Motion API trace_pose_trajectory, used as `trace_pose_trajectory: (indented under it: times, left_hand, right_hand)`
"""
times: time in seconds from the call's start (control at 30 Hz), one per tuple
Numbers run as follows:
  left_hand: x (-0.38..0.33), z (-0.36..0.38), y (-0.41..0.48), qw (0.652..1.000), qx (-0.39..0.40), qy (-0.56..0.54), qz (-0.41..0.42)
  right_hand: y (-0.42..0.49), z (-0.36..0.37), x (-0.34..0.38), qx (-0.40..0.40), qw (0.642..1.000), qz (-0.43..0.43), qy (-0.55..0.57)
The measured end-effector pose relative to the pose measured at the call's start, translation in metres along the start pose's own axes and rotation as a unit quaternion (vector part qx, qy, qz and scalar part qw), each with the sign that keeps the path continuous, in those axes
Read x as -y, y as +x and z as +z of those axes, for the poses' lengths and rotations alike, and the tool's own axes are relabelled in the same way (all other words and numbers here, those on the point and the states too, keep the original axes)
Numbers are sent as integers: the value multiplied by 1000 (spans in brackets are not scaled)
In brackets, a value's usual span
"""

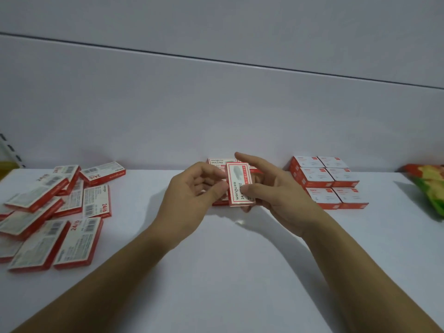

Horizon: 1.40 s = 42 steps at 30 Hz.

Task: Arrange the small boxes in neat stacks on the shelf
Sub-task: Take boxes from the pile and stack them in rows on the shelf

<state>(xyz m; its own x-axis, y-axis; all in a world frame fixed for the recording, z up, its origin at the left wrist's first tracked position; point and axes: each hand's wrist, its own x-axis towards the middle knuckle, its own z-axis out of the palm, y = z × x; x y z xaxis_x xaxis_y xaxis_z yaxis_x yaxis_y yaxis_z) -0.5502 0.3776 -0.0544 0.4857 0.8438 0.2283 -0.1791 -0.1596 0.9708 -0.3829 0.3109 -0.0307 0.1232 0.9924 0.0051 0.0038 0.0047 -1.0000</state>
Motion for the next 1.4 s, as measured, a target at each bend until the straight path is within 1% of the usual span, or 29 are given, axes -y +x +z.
trace_pose_trajectory:
  times: [0.07, 0.17, 0.2, 0.3, 0.43, 0.5, 0.57, 0.67, 0.8, 0.87, 0.9, 0.97, 1.0, 1.07, 1.1, 1.13, 1.23, 1.33, 1.4]
  left_hand:
    - [-1, 1, -1, 999, 31, 9, 3]
    - [0, 6, -4, 996, 78, 35, 9]
    - [1, 8, -5, 997, 73, 33, 11]
    - [3, 10, -3, 999, 23, 31, 12]
    - [0, 3, 1, 1000, -16, -1, -3]
    - [-1, 0, 3, 999, -33, -21, -10]
    - [-3, -2, 5, 999, -43, -30, -15]
    - [-3, -2, 5, 999, -42, -19, -13]
    - [6, -2, 5, 995, -32, 90, 17]
    - [11, -2, 5, 990, -54, 129, 29]
    - [13, -2, 6, 986, -62, 149, 40]
    - [19, -4, 9, 973, -49, 214, 72]
    - [23, -6, 11, 958, -32, 268, 96]
    - [31, -9, 16, 906, 1, 398, 143]
    - [35, -11, 18, 881, 4, 447, 157]
    - [37, -12, 19, 864, 1, 477, 160]
    - [33, -12, 19, 835, -14, 533, 135]
    - [33, -12, 17, 808, 6, 574, 134]
    - [33, -10, 17, 801, 21, 584, 127]
  right_hand:
    - [1, 2, -2, -27, 999, -20, 13]
    - [1, 5, -3, -77, 995, -27, 60]
    - [1, 6, -3, -91, 993, -27, 65]
    - [1, 10, -6, -112, 991, -21, 77]
    - [2, 8, -4, -131, 989, -14, 69]
    - [2, 6, -3, -125, 991, -16, 45]
    - [1, 4, -3, -108, 994, -29, -6]
    - [0, 4, -4, -88, 993, -55, -60]
    - [1, 2, -6, -82, 991, -58, -91]
    - [2, 0, -7, -85, 980, -67, -168]
    - [2, -1, -8, -99, 967, -77, -222]
    - [4, -3, -7, -137, 939, -97, -301]
    - [5, -4, -6, -151, 931, -104, -317]
    - [7, -9, -6, -170, 915, -115, -348]
    - [9, -14, -7, -182, 904, -115, -370]
    - [10, -19, -7, -198, 894, -109, -386]
    - [14, -38, -8, -247, 882, -73, -395]
    - [16, -49, -12, -251, 881, -32, -399]
    - [18, -50, -15, -244, 885, -12, -397]
